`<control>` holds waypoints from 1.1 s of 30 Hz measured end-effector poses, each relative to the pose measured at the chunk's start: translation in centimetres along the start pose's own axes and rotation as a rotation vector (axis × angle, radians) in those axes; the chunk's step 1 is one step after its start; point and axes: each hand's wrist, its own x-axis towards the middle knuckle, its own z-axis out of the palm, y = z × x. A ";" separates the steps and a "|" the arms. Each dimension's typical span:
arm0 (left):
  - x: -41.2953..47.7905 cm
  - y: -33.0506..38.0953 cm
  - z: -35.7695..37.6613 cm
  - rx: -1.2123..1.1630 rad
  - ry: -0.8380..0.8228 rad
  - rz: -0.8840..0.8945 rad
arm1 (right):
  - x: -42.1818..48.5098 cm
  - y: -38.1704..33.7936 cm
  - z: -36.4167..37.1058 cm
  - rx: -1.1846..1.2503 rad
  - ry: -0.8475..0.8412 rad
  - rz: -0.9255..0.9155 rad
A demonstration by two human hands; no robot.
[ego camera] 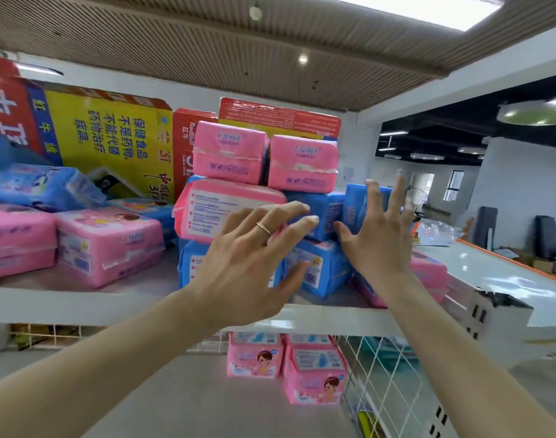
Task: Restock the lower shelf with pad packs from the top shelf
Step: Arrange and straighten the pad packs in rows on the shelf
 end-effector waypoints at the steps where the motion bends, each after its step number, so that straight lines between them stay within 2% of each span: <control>1: -0.2 0.0 0.1 -0.004 0.002 0.018 | 0.1 0.0 0.4 0.029 0.035 0.015; 9: -1.2 -0.1 0.5 -0.054 -0.038 -0.011 | 1.0 0.5 0.8 0.165 0.203 0.046; 15: -2.0 1.3 0.2 -0.265 -0.061 -0.182 | -5.2 3.3 -5.5 0.669 0.331 -0.152; 19: -2.9 4.1 -0.2 -0.612 -0.102 -0.470 | -12.8 5.1 -9.3 1.076 0.174 -0.250; 22: -4.7 7.4 -0.4 -1.139 -0.316 -0.594 | -17.2 6.3 -10.0 1.253 0.063 -0.279; 24: -7.1 9.8 0.0 -1.339 -0.417 -0.704 | -19.9 7.7 -9.5 1.269 -0.032 -0.212; 28: -13.3 13.5 1.2 -1.319 -0.464 -1.020 | -25.3 10.4 -8.3 1.326 -0.286 0.017; 30: -16.2 15.1 1.2 -1.335 -0.555 -1.080 | -27.2 11.4 -8.2 1.401 -0.424 0.124; 33: -19.0 16.7 0.2 -1.240 -0.705 -1.057 | -29.4 12.9 -8.1 1.470 -0.634 0.196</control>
